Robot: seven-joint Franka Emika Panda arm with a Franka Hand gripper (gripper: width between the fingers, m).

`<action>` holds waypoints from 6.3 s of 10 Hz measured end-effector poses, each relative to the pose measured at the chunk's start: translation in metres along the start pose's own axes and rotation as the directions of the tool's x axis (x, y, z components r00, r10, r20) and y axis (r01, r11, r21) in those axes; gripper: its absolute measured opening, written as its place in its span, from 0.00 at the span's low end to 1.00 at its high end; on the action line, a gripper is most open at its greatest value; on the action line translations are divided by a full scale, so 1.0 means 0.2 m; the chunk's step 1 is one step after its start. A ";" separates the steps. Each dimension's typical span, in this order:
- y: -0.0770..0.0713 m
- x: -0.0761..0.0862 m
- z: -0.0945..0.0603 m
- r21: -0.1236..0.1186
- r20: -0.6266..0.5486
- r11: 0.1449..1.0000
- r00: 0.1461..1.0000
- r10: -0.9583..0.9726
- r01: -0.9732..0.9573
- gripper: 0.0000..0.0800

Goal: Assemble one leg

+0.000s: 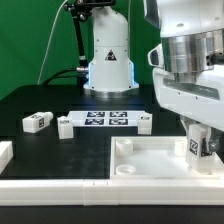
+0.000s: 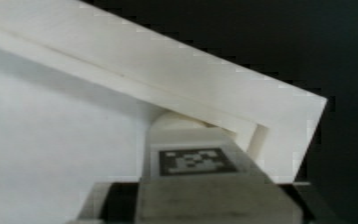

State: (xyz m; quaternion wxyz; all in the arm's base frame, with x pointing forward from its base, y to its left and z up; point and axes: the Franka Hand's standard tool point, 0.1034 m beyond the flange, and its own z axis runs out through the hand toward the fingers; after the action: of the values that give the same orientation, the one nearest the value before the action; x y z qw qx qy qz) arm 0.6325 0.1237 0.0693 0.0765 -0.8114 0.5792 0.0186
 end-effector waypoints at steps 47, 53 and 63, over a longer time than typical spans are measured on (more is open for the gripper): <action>0.00 -0.02 -0.01 -0.099 0.035 0.805 0.810 -0.585 0.585 0.81; 0.00 0.02 -0.02 -0.091 0.095 0.323 0.331 -0.939 0.942 0.81; 0.00 0.03 -0.02 -0.098 0.080 0.459 0.466 -0.881 0.883 0.36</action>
Offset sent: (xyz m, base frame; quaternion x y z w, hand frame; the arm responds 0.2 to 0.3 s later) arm 0.0000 0.0000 0.0000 0.0000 0.0000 -0.0799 0.9968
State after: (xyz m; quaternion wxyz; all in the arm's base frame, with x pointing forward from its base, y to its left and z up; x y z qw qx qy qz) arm 0.6338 0.1176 0.0731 0.0290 -0.9967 0.0737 0.0200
